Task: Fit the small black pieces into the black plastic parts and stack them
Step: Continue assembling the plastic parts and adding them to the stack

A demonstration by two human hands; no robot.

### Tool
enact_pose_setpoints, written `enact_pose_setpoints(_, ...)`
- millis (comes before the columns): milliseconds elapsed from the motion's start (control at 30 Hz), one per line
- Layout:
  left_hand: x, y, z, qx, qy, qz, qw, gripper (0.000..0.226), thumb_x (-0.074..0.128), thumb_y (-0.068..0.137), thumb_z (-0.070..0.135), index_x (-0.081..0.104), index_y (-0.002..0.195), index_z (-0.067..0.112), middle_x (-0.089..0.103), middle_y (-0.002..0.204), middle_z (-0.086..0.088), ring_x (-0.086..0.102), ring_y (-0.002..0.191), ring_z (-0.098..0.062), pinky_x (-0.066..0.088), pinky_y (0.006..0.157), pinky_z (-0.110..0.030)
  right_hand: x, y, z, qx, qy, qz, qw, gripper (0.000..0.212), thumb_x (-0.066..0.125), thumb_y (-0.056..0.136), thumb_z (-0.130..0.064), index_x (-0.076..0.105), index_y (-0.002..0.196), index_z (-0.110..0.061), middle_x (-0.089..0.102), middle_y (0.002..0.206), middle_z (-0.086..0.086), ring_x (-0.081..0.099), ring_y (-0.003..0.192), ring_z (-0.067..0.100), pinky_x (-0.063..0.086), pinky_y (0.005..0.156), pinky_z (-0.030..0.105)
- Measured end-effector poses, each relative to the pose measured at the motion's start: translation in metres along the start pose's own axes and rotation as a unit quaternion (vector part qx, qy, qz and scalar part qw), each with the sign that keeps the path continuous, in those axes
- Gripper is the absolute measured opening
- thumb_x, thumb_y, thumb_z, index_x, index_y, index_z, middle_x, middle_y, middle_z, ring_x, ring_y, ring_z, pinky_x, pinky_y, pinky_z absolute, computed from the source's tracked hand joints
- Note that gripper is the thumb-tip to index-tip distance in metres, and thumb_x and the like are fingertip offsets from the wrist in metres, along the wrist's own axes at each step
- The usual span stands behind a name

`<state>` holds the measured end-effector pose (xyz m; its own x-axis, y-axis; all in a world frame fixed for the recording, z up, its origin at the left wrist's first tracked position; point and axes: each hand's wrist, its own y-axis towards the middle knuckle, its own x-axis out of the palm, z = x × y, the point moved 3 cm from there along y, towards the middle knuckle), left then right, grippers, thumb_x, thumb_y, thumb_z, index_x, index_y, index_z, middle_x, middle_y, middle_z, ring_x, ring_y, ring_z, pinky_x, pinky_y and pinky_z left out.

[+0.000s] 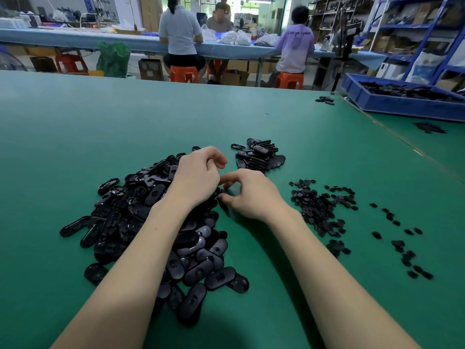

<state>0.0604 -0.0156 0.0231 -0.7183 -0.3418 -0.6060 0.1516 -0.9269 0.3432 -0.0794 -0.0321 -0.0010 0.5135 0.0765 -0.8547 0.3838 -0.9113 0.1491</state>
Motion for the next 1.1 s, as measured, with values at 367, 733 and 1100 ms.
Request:
enact_pose_setpoints(367, 0.004, -0.003, -0.004, -0.014, 0.027, -0.072, 0.997, 0.032, 0.043, 0.095, 0.004, 0.07, 0.096, 0.022, 0.071, 0.089, 0.011, 0.065, 0.089, -0.009, 0.046, 0.084, -0.018, -0.016, 0.001, 0.017, 0.008, 0.078, 0.024, 0.997, 0.005, 0.071, 0.09, -0.036, 0.075, 0.087, -0.035, 0.073, 0.091, -0.018, 0.056, 0.07, -0.004, 0.046, 0.074, 0.025)
enact_pose_setpoints(733, 0.006, -0.011, 0.016, 0.0, -0.103, -0.145, 0.984, 0.017, 0.069, 0.09, 0.014, 0.073, 0.1, 0.027, 0.077, 0.091, 0.003, 0.069, 0.076, -0.007, 0.052, 0.073, -0.016, -0.052, -0.004, 0.038, 0.036, 0.216, -0.004, 0.976, 0.01, 0.069, 0.095, -0.028, 0.079, 0.094, -0.028, 0.077, 0.08, -0.011, 0.055, 0.061, -0.006, 0.045, 0.07, 0.022)
enact_pose_setpoints(1100, 0.017, -0.017, 0.022, -0.051, -0.166, -0.138, 0.975, 0.018, 0.067, 0.088, 0.004, 0.069, 0.099, 0.018, 0.069, 0.086, -0.002, 0.074, 0.065, -0.02, 0.059, 0.069, -0.024, -0.091, -0.022, 0.09, 0.198, 0.01, 0.022, 0.98, 0.01, 0.069, 0.086, -0.033, 0.076, 0.079, -0.034, 0.074, 0.082, -0.017, 0.066, 0.094, 0.01, 0.055, 0.087, 0.032)
